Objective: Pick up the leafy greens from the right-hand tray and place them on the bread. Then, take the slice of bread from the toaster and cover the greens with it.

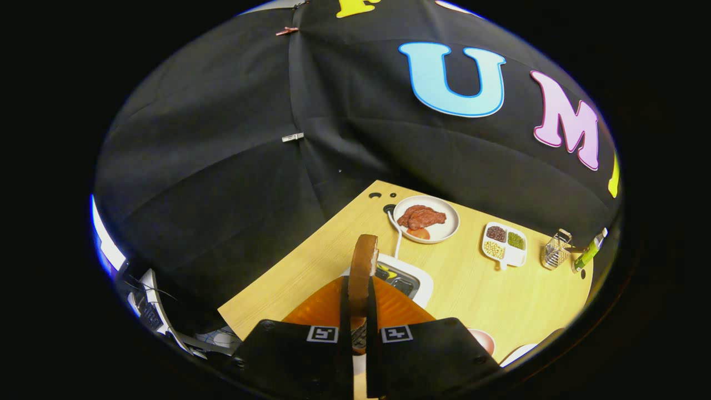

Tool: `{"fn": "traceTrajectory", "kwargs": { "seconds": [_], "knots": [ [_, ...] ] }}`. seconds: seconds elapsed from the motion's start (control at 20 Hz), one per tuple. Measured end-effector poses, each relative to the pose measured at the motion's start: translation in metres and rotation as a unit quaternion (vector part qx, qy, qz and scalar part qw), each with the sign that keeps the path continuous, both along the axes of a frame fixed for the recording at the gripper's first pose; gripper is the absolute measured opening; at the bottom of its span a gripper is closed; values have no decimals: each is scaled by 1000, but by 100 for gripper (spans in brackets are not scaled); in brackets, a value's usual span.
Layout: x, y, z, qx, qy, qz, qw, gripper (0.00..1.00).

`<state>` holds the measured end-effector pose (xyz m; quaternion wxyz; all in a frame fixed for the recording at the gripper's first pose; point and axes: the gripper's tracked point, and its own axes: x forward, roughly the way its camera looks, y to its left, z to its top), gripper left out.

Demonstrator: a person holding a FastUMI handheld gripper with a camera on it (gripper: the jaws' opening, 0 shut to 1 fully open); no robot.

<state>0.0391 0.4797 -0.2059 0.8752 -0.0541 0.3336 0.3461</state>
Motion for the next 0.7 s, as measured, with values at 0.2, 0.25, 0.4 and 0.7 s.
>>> {"fn": "traceTrajectory", "kwargs": {
  "seconds": [0.2, 0.25, 0.4, 0.7],
  "knots": [
    [17, -37, 27, 25, -7, -34, 999, 13],
    [22, -47, 30, 30, -7, -45, 999, 13],
    [36, -87, 27, 19, -12, -74, 997, 13],
    [27, -149, -19, 12, 39, -122, 992, 13]
  ]
}}
